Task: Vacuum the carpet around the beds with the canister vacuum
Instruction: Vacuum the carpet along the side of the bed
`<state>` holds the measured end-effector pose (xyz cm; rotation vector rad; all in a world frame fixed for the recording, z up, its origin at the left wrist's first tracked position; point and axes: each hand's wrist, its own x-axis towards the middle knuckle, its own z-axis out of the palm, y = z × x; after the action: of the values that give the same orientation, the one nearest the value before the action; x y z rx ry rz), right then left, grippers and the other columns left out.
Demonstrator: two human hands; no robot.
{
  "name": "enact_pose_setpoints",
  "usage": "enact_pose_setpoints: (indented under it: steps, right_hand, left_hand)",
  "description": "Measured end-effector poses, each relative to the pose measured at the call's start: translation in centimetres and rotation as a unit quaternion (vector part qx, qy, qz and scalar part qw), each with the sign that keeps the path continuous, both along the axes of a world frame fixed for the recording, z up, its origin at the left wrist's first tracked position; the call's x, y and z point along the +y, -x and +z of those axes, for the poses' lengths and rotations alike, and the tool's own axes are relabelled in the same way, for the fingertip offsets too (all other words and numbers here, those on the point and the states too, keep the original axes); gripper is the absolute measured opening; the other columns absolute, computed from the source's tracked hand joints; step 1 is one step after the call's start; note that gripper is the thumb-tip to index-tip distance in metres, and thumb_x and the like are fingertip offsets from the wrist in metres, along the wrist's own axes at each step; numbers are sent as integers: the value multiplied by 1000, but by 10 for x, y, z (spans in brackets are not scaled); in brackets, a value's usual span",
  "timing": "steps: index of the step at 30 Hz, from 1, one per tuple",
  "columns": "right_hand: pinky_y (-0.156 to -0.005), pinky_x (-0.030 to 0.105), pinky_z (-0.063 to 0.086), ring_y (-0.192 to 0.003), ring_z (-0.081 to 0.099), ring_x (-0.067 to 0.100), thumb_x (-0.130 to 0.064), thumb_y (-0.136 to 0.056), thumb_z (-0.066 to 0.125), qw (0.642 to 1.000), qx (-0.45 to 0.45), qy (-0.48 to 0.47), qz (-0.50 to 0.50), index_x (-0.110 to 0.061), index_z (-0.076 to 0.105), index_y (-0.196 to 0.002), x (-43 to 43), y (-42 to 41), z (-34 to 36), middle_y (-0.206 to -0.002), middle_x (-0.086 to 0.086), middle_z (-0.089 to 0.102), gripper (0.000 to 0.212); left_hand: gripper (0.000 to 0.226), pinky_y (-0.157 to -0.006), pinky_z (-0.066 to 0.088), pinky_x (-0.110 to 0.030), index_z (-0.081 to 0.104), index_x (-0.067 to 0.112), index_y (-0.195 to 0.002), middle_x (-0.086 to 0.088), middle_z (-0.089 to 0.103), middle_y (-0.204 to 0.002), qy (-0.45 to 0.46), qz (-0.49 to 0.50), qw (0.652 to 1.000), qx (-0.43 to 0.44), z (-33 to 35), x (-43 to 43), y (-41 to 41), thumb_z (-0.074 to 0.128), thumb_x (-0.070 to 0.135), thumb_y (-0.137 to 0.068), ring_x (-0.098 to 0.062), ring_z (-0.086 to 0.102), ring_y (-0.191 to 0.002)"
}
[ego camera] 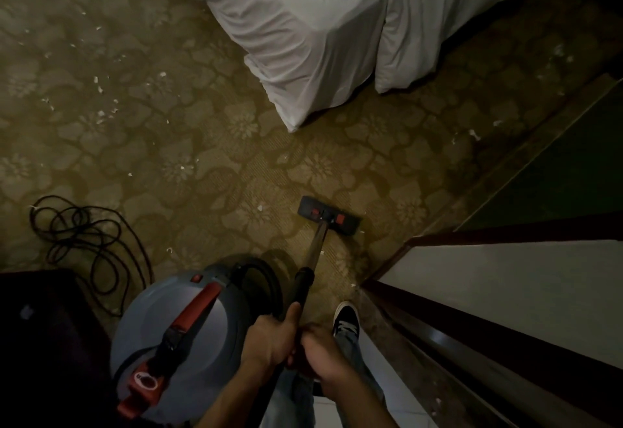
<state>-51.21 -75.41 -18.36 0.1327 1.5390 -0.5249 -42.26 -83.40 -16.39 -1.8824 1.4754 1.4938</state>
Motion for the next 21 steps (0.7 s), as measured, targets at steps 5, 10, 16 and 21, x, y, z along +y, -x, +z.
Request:
enact_pose_setpoints:
  steps: [5, 10, 16, 21]
  right_hand:
    - [-70, 40, 57, -62, 71, 23, -21, -100, 50, 1000, 10, -2, 21, -20, 71, -70, -9, -1, 12, -60, 5, 71, 37]
    - [-72, 39, 59, -70, 75, 23, -33, -95, 53, 997, 23, 1, 73, -22, 74, -68, -5, -3, -1, -67, 4, 75, 36]
    - [-67, 36, 54, -67, 74, 22, -26, -96, 52, 997, 17, 18, 76, -20, 74, -71, -4, 3, 0, -66, 2, 74, 34]
    - [-62, 27, 54, -68, 71, 18, -14, -101, 50, 999, -4, 20, 32, -12, 74, -94, -5, 16, 4, -80, 7, 75, 26]
  left_hand:
    - [77, -80, 60, -35, 76, 3, -70, -9, 74, -62, -16, 25, 1000, -1, -6, 0, -6, 48, 72, -89, -23, 75, -66]
    - [76, -74, 61, -35, 77, 3, -73, -10, 74, -64, -23, 57, 998, -8, -12, -1, -5, 52, 73, -87, -25, 75, -66]
    - [81, -77, 63, -41, 77, 3, -83, -13, 76, -75, -14, 64, 998, -7, -18, 1, -1, 50, 80, -79, -27, 75, -73]
    - [80, -84, 60, -39, 76, 2, -92, -16, 76, -89, -9, 72, 997, -33, -24, -9, 16, 51, 77, -82, -30, 73, -83]
